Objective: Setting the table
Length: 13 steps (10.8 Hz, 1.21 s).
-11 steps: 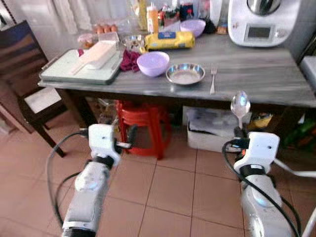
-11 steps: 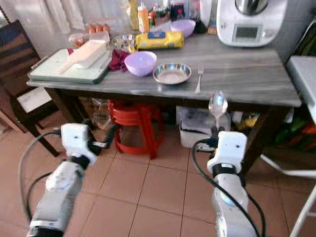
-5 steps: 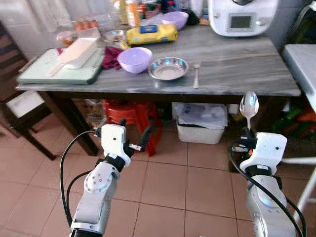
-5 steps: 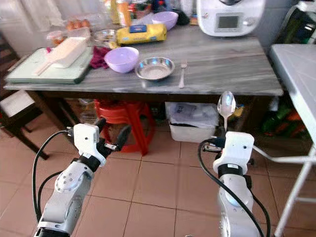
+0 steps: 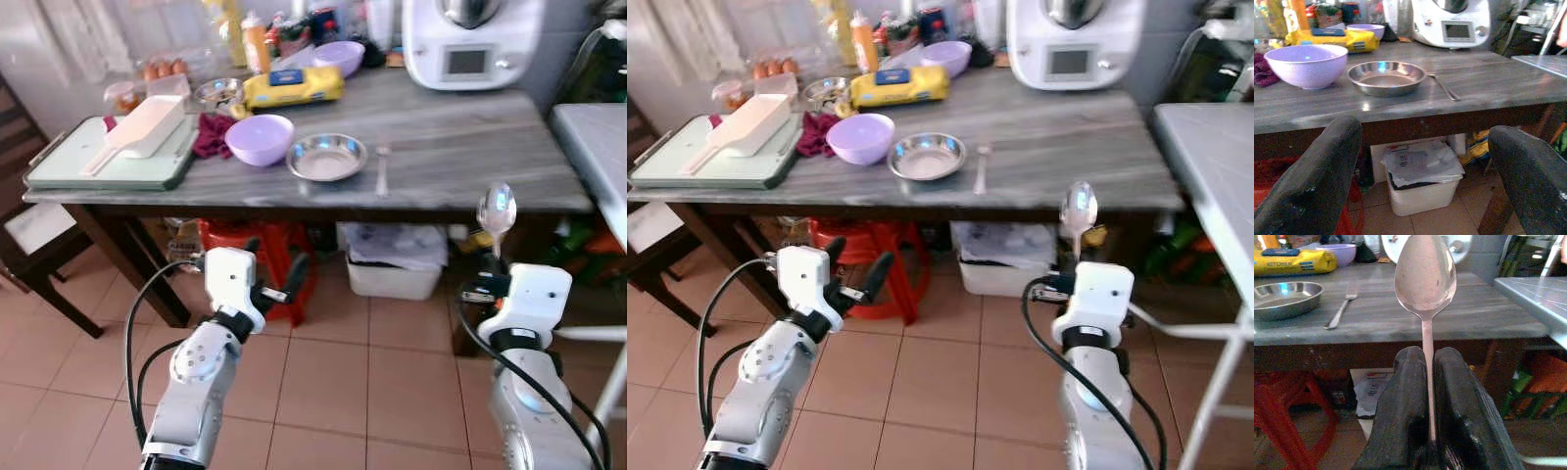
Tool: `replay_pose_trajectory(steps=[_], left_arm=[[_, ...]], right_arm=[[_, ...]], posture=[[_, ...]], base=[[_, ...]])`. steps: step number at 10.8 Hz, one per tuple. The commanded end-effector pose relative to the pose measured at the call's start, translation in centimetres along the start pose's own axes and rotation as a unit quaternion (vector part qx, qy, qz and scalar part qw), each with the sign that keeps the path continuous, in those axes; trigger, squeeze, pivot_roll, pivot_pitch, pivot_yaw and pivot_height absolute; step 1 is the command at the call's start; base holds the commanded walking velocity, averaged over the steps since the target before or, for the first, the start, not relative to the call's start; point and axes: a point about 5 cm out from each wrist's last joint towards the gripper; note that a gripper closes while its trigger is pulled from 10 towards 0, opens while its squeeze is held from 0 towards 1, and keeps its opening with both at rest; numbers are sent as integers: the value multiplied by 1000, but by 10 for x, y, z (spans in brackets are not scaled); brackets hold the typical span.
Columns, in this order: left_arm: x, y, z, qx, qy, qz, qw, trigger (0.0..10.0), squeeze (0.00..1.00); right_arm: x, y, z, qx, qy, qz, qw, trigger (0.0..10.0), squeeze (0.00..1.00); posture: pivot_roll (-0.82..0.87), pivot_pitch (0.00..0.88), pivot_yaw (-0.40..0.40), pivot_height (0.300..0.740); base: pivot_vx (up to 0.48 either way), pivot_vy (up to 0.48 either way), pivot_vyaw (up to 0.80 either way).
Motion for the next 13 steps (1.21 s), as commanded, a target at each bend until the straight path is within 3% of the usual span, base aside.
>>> replay_pose_trajectory(steps=[1, 9, 13], left_arm=[[2, 2, 5, -7, 4, 0, 1000, 10000, 0], [2, -1, 1, -1, -6, 7, 1000, 10000, 0], [6, -1, 4, -7, -10, 10, 1000, 10000, 0]], right_arm=[[-1, 5, 7, -6, 12, -12, 1000, 10000, 0], [-4, 7, 11, -5, 23, -15, 1000, 10000, 0], [-5, 7, 13, -6, 26, -15, 1000, 10000, 0]], posture=[[-108, 75, 120, 740], [-110, 76, 114, 740], [-105, 78, 114, 740]], base=[[480, 0, 0], [466, 0, -55], [0, 0, 0]])
Point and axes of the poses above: a point about 5 cm out from each wrist's last joint towards the gripper, its own x axis pointing back from the gripper into the wrist, its own y axis along the axis of the wrist's last joint, z = x × y, and after that the axes turned 8 degrees about -x, right-handed
